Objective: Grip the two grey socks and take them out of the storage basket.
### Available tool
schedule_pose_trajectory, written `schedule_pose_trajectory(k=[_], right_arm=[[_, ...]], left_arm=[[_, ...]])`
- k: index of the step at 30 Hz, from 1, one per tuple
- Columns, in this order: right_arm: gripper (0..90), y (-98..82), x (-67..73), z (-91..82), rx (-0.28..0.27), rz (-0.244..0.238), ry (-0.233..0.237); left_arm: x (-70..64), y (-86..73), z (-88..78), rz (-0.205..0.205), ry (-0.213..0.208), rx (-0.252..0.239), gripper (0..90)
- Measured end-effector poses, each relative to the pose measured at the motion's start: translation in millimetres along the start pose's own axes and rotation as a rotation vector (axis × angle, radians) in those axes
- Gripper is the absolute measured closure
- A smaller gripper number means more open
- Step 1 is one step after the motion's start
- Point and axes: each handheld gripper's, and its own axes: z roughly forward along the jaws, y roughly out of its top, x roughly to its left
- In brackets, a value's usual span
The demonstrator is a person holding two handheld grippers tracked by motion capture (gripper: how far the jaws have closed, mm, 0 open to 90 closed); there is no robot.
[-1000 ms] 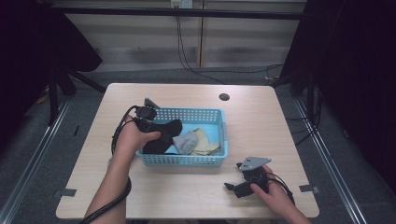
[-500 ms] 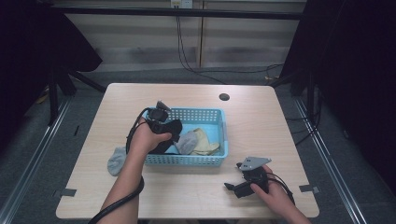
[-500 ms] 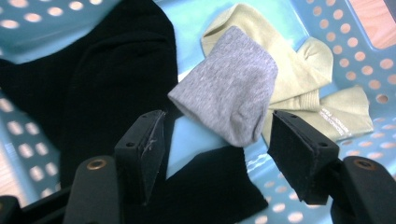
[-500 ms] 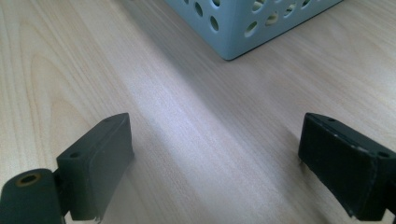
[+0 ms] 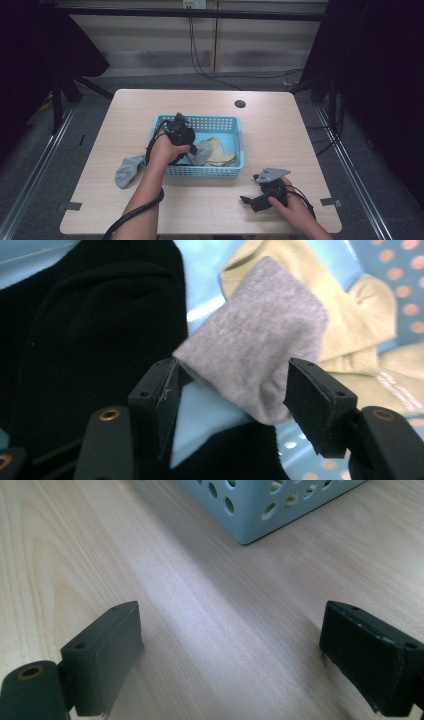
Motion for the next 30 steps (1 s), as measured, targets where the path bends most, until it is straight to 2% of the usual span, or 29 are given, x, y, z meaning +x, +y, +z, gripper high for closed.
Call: schedule_pose_trajectory(k=[7,9,16,22,24,26,27,29,30], right_arm=[[9.6,0.0,0.1,0.0,0.000,0.001,0.000],[9.6,0.0,0.1,0.0,0.000,0.001,0.000],[9.6,0.0,0.1,0.0,0.000,0.001,0.000],[9.6,0.0,0.0,0.0,0.000,0.000,0.000],[9.6,0.0,0.0,0.0,0.000,0.000,0.000],[9.6,0.0,0.1,0.0,0.001,0.001,0.000],[9.6,0.0,0.0,0.0,0.000,0.000,0.000],[9.6,0.0,0.1,0.0,0.000,0.001,0.000],[9.6,0.0,0.0,0.0,0.000,0.000,0.000]], left_arm=[[2.6,0.1,9.7,-0.001,0.013,-0.005,39.7],[3.6,-0.8,12.8,-0.007,0.003,-0.005,40.5],[6.2,-0.1,14.4,-0.024,-0.013,0.028,55.8],[3.6,0.9,18.2,-0.001,-0.005,0.073,76.1],[3.1,1.6,18.6,0.003,-0.006,0.075,80.3],[1.1,3.5,16.1,0.015,0.019,0.073,78.0],[0.5,4.9,13.6,0.014,0.035,0.060,73.6],[0.4,7.7,8.2,-0.013,0.065,0.014,57.6],[1.2,9.0,6.5,-0.004,0.082,0.000,50.6]])
